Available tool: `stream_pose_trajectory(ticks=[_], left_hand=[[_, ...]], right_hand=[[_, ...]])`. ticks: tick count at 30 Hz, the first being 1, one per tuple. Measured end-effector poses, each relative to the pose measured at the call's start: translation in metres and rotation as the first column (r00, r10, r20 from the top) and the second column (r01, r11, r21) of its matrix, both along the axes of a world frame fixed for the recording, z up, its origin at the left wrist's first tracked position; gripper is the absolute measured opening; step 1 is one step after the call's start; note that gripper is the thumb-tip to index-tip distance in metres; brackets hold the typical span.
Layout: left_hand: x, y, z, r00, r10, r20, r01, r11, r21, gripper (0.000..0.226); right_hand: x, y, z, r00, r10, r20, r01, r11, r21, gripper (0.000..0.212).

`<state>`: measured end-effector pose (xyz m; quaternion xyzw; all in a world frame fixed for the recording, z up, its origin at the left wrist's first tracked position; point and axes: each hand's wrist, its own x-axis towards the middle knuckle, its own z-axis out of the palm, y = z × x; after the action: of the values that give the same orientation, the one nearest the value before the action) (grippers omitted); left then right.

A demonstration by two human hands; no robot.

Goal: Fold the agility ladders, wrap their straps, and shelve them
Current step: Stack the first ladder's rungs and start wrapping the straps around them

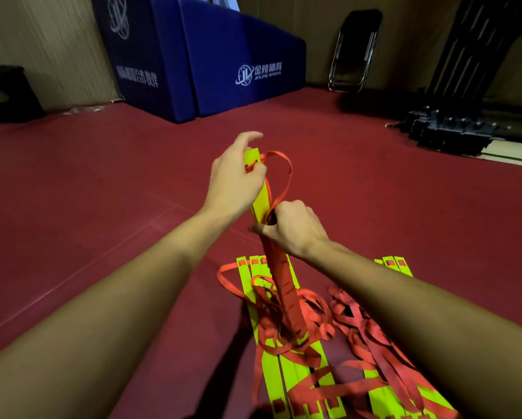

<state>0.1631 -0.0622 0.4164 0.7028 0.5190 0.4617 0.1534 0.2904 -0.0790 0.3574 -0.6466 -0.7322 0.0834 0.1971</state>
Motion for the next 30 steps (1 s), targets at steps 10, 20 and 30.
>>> stream_pose_trajectory(ticks=[10, 20, 30], left_hand=[[-0.015, 0.010, -0.002, 0.970, -0.044, -0.240, 0.003, 0.986, -0.166, 0.032], [-0.024, 0.008, -0.026, 0.980, -0.181, -0.082, 0.180, 0.983, -0.021, 0.052], [-0.020, -0.011, -0.031, 0.979, -0.205, 0.009, 0.205, 0.978, -0.051, 0.095]], right_hand=[[0.002, -0.006, 0.002, 0.968, 0.061, 0.244, -0.058, 0.998, -0.021, 0.055], [-0.002, -0.002, 0.006, 0.992, -0.031, 0.121, 0.029, 0.999, 0.017, 0.058], [-0.002, 0.004, 0.012, 0.995, -0.087, -0.058, 0.090, 0.995, 0.043, 0.059]])
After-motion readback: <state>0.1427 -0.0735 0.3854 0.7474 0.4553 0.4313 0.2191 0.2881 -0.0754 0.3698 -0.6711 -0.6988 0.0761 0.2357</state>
